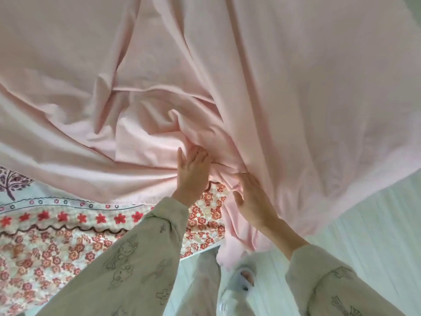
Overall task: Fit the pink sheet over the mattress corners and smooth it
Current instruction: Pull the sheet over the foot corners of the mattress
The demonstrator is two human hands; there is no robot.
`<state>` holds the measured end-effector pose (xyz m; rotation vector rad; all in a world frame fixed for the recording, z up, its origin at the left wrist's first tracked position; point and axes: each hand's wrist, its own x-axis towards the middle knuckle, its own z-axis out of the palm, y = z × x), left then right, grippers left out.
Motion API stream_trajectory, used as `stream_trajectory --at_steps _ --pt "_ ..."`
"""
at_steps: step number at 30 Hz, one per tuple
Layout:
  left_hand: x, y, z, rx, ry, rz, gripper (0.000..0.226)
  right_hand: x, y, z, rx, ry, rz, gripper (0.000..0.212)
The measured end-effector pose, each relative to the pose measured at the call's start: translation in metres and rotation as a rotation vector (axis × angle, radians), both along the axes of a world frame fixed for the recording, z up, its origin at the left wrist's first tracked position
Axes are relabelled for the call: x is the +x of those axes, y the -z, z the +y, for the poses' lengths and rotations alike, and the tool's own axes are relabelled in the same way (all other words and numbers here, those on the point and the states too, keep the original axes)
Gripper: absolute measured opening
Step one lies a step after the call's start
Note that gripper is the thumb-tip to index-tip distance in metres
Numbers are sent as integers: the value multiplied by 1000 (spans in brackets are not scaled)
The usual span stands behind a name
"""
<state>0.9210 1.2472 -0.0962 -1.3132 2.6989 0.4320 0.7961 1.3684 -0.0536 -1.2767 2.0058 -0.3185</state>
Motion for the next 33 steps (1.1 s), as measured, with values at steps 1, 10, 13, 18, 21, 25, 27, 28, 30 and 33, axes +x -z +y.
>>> stream_trajectory --at_steps 1,10,13,18,21,25,27,28,30,33 --pt "3 0 -1 57 -19 86 40 2 0 -1 3 8 43 42" --pt "69 -59 -1 308 -159 288 30 71 -16 -22 112 -76 445 68" --pt "95 -76 1 253 -93 257 48 94 -25 -19 54 -47 354 34" --pt "155 -98 34 46 75 287 24 126 -52 19 -17 -26 183 24" --pt "193 -105 60 -85 100 325 35 157 -72 45 -88 5 173 27" --pt "230 -124 78 -144 20 362 37 187 -86 66 -168 40 207 27" --pt "246 -134 79 -136 54 341 30 199 -92 72 -160 41 207 28" --pt "250 -137 78 -96 83 323 27 201 -94 72 -147 47 219 29" --pt "262 -146 77 28 119 316 21 210 -99 69 -120 95 249 29" --pt "277 -155 75 136 100 257 26 228 -103 67 -118 274 282 32"
